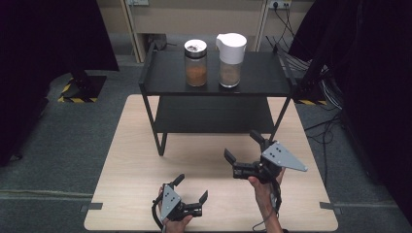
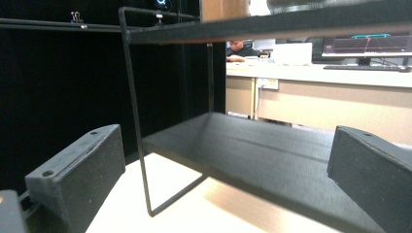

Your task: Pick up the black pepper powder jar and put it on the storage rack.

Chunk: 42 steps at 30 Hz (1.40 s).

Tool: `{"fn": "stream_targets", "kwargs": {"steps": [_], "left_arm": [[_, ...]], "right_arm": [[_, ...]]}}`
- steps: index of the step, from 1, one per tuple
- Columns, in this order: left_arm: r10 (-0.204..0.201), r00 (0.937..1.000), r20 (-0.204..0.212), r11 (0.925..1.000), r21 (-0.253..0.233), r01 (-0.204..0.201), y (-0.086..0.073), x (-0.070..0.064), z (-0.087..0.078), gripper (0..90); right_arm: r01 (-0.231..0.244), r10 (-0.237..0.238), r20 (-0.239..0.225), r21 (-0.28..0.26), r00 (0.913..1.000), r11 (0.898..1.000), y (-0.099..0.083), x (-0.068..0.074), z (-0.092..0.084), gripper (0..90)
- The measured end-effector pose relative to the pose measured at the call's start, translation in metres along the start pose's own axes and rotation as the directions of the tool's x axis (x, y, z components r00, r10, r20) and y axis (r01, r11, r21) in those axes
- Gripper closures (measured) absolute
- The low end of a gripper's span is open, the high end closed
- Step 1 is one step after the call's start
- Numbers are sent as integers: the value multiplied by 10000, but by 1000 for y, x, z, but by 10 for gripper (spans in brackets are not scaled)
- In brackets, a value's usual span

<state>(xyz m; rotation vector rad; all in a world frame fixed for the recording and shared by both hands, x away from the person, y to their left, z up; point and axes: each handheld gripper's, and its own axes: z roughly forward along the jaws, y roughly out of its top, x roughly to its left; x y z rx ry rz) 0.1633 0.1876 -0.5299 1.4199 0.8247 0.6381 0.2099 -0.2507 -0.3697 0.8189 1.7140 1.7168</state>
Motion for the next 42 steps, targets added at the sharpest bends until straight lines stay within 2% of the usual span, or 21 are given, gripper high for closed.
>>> {"fn": "stream_targets", "kwargs": {"steps": [3,10,18,22,23,42], "left_arm": [[-7,10000,-1,10000,1,7,0,0,0,1],[5,10000,-11,10000,-4,-5,0,0,0,1],[16,10000,-12,10000,8,-16,0,0,0,1],[29,10000,-20,10000,16,-29,0,-1,0,1],[29,10000,-24,10000,21,-29,0,-1,0,1],[-1,10000,-22,10000,58,1,1,0,1,1]], "right_arm": [[-124,124,13,-23,9999,9999,-10,0,-5,4],[-32,30,186,102,9998,9999,-32,4,-14,4],[-122,103,354,556,9993,9984,-60,8,-23,4],[-325,301,350,707,9989,9970,-71,8,-24,4],[-438,414,340,759,9986,9961,-78,8,-24,4],[-666,643,234,1177,9977,9908,-124,15,-22,4]]}}
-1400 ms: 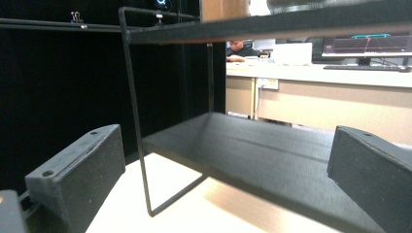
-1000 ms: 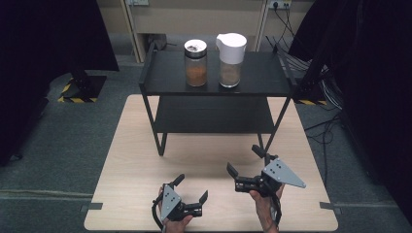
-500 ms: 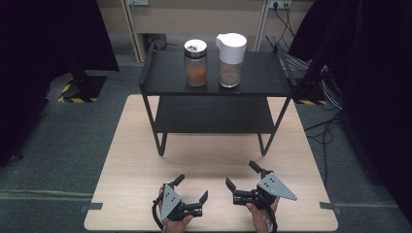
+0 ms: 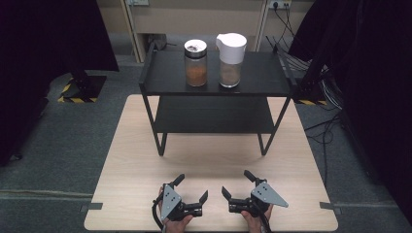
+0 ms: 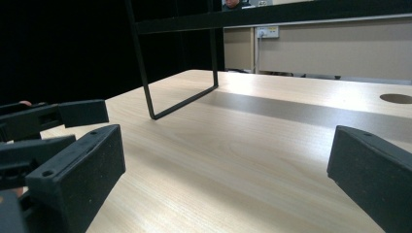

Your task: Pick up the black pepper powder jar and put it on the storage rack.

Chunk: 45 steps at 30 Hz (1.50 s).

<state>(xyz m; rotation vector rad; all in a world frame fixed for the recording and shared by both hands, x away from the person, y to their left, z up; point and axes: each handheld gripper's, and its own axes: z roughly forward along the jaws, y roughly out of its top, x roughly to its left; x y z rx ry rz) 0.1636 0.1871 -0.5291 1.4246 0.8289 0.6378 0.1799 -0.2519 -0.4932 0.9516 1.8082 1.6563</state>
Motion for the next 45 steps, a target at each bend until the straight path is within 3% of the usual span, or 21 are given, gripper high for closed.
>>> {"fn": "stream_targets", "kwargs": {"steps": [21,45], "left_arm": [[7,10000,-23,10000,28,-7,0,0,0,1],[-21,10000,-26,10000,42,21,0,0,0,1]], "right_arm": [[86,-86,-10,-270,10000,9996,-22,1,-2,4],[139,-139,-6,-438,9999,9989,-28,1,-4,4]]}}
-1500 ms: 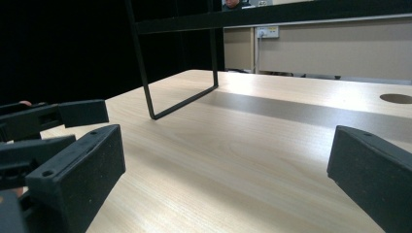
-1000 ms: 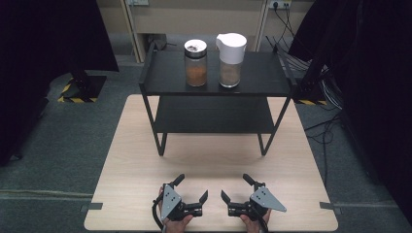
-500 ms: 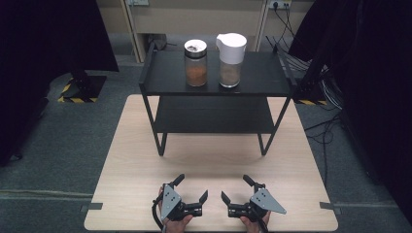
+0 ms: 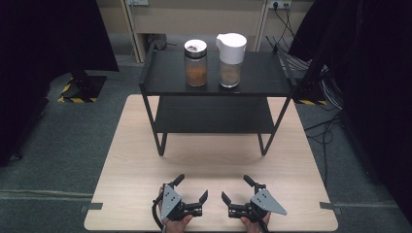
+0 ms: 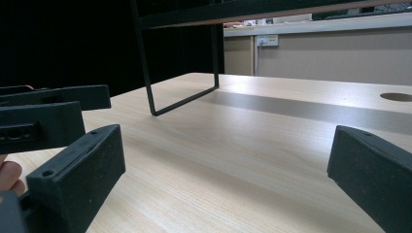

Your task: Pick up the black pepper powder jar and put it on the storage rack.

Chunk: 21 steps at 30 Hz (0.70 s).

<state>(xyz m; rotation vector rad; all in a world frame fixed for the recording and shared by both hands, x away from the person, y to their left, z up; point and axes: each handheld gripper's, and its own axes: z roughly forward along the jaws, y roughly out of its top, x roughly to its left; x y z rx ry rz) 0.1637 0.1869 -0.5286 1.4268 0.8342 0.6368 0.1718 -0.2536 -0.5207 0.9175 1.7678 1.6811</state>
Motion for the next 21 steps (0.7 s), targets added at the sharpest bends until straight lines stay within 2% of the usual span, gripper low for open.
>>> {"fn": "stream_targets", "kwargs": {"steps": [21], "left_arm": [[13,10000,-8,10000,23,-13,0,0,0,1]], "right_arm": [[-76,76,44,-54,10000,10000,-1,0,-1,4]]}}
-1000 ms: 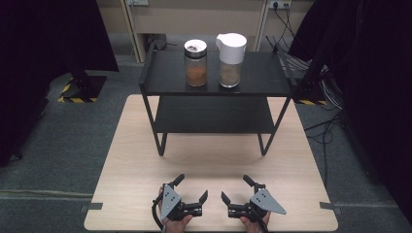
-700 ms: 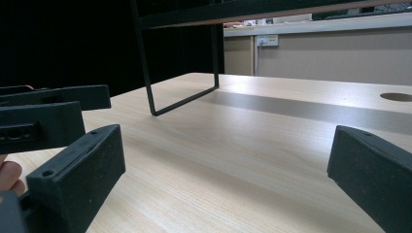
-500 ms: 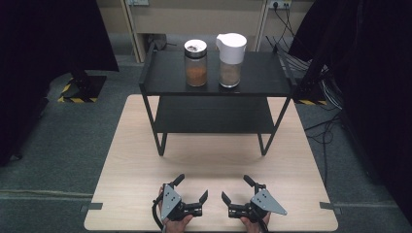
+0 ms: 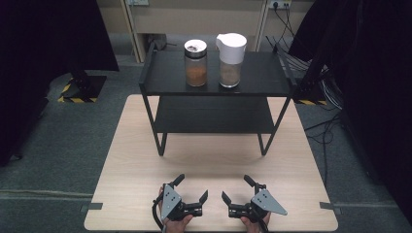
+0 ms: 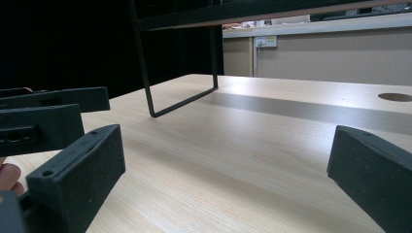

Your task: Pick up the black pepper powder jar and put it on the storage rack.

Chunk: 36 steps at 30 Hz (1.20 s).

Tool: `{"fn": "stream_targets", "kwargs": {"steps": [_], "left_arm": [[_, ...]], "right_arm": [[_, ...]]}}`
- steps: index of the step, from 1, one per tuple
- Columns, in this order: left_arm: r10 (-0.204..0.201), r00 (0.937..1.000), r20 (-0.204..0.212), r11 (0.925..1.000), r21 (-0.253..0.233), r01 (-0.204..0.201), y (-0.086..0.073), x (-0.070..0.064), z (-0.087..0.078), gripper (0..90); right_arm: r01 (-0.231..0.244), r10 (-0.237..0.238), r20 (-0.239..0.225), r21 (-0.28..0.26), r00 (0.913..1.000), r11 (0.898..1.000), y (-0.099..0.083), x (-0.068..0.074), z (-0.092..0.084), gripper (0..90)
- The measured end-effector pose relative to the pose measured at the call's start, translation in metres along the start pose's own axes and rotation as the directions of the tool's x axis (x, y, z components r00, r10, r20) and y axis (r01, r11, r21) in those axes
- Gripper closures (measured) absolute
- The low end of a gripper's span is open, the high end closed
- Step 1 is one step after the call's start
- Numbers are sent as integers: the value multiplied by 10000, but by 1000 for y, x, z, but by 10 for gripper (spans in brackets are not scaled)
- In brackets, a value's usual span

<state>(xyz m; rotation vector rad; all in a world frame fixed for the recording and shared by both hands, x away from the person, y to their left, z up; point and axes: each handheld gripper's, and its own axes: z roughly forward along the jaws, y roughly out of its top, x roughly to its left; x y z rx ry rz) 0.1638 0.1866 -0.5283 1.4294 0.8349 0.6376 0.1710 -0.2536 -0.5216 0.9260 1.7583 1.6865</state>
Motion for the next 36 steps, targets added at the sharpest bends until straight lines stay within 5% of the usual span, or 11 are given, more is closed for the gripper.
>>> {"fn": "stream_targets", "kwargs": {"steps": [36], "left_arm": [[-1,10000,-20,10000,-8,1,0,0,0,1]], "right_arm": [[-56,56,41,-61,10000,10000,-1,0,0,4]]}}
